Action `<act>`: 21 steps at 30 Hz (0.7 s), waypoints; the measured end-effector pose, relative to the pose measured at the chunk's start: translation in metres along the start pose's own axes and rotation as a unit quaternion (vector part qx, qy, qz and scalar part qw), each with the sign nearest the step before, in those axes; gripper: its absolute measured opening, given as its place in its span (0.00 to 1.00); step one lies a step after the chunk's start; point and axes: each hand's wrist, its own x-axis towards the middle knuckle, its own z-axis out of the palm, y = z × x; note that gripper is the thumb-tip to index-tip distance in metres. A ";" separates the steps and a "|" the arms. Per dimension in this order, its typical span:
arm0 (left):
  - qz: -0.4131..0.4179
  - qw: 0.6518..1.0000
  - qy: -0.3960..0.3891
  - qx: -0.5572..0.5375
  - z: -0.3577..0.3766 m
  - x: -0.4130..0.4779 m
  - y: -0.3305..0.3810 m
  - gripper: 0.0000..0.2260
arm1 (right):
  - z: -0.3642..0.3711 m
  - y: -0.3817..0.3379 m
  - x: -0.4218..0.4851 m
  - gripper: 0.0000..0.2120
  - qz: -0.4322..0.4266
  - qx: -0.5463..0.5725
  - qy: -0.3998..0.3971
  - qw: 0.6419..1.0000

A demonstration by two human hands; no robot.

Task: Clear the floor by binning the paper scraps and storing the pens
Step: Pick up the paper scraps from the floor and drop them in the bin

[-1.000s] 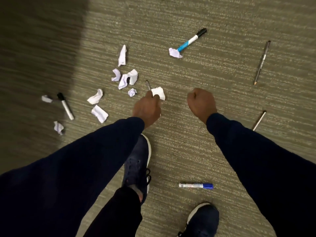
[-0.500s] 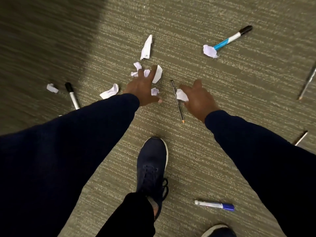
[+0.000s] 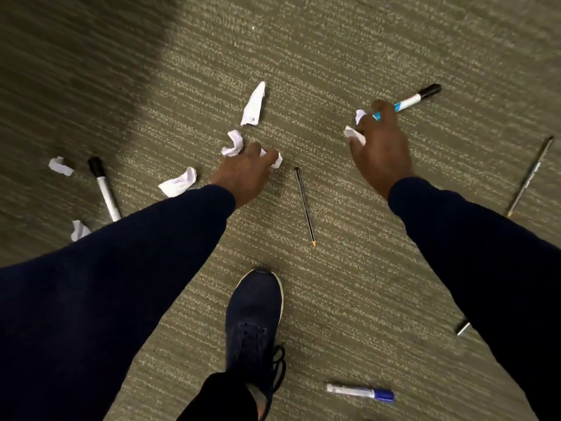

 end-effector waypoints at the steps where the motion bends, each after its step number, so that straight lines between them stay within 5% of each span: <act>1: 0.004 1.000 0.001 0.006 0.002 0.001 0.000 0.12 | -0.001 0.001 0.007 0.14 -0.008 -0.022 -0.016 1.000; 5: 0.007 1.000 0.015 -0.014 0.002 0.002 0.000 0.09 | 0.003 0.003 0.023 0.10 -0.026 -0.068 -0.072 0.995; 11: -0.044 0.982 0.049 -0.178 0.004 -0.018 0.010 0.04 | 0.009 0.002 0.022 0.09 -0.018 -0.072 -0.048 0.996; 15: -0.134 0.924 0.100 -0.345 0.010 -0.047 0.010 0.10 | 0.008 -0.004 0.017 0.06 0.010 -0.001 -0.032 0.999; 21: -0.267 0.852 0.122 -0.433 0.009 -0.072 -0.002 0.12 | 0.008 -0.045 0.016 0.09 0.019 0.173 -0.046 0.984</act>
